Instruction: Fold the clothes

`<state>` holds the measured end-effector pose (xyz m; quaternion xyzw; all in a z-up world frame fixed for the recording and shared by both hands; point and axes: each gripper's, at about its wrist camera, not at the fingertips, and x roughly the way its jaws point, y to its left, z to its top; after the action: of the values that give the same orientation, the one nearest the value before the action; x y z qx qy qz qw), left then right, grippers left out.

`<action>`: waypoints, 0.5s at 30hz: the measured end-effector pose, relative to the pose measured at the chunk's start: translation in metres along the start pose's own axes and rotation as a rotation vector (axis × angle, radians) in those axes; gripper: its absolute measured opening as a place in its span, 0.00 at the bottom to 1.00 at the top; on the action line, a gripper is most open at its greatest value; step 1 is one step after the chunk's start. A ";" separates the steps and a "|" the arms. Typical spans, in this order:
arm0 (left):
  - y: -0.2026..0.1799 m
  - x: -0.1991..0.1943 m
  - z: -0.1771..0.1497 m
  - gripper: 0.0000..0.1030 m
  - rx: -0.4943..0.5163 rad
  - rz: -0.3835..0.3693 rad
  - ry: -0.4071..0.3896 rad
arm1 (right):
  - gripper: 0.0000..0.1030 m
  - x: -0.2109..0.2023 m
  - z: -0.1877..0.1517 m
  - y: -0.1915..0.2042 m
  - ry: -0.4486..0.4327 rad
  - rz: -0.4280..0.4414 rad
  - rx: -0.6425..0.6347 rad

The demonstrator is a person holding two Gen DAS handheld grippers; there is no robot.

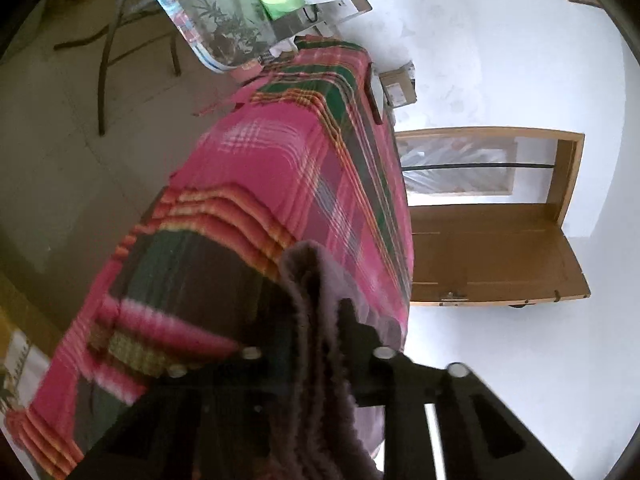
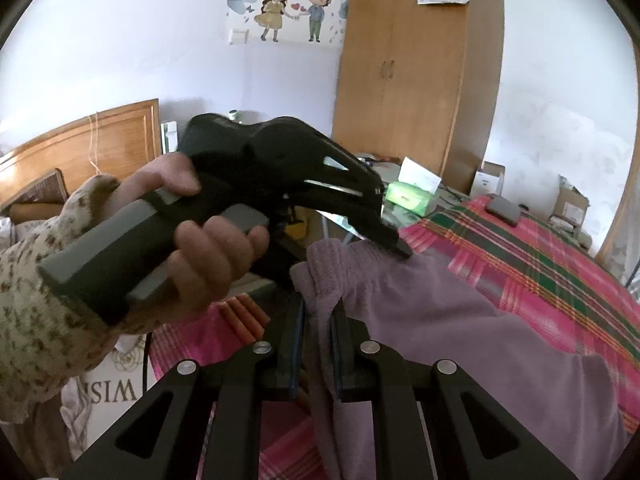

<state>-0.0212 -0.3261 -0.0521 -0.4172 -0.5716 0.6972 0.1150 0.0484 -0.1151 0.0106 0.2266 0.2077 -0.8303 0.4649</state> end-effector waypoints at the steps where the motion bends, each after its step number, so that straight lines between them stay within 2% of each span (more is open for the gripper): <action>1: 0.002 -0.001 0.001 0.16 -0.011 -0.008 -0.007 | 0.12 0.001 0.000 0.001 0.005 0.000 -0.003; 6: 0.002 -0.012 0.000 0.12 0.054 -0.001 -0.045 | 0.12 0.008 0.002 0.005 0.031 -0.001 -0.020; 10: 0.015 -0.013 0.006 0.08 0.021 0.023 -0.046 | 0.12 0.028 0.007 0.022 0.102 -0.016 -0.078; 15: 0.008 -0.016 -0.002 0.08 0.084 0.060 -0.062 | 0.12 0.040 0.007 0.023 0.153 -0.002 -0.074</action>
<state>-0.0078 -0.3372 -0.0519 -0.4071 -0.5324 0.7362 0.0938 0.0487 -0.1575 -0.0095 0.2719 0.2733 -0.8029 0.4547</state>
